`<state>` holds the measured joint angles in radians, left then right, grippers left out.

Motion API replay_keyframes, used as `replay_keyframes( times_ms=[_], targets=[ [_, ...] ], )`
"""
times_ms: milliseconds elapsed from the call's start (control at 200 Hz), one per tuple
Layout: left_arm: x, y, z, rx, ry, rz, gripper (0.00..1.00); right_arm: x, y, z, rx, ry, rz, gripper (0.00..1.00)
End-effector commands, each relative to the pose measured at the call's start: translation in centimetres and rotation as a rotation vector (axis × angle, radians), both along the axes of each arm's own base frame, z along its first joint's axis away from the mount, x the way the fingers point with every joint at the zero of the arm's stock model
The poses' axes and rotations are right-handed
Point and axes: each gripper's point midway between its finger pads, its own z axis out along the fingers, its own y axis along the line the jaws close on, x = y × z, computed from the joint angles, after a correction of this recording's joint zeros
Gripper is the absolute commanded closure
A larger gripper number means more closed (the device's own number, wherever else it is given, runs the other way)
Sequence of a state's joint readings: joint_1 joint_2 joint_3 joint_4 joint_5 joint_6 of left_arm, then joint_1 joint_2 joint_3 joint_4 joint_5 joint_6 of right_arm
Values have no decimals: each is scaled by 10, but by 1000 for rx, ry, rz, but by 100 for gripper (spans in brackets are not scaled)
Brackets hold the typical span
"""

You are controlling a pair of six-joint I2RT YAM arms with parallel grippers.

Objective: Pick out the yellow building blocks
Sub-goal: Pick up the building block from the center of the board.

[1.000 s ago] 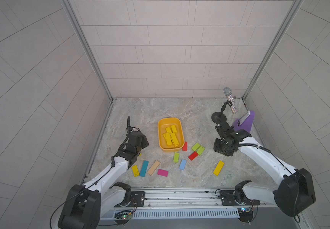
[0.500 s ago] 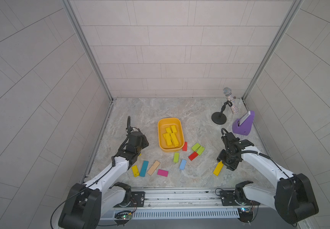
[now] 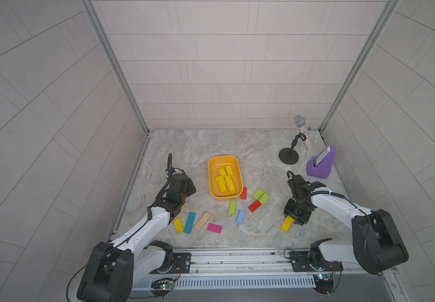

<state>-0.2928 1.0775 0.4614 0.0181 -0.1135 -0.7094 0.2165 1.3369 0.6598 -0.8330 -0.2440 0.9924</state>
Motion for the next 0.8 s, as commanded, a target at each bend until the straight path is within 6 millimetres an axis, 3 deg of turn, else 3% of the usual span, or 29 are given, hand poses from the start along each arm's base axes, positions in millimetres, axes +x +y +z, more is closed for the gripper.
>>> replay_keyframes(
  times_ms=[0,465,796],
  targets=[
    [1,4,-2,0,-1,23,50,-2,-4,-3,-20,17,-15,55],
    [1,5,-2,5,-2,28,50,0,-4,-5,-27,16,-12,64],
    [2,4,-4,1,-1,23,50,10,-9,24,-56,-75,22,70]
  ],
)
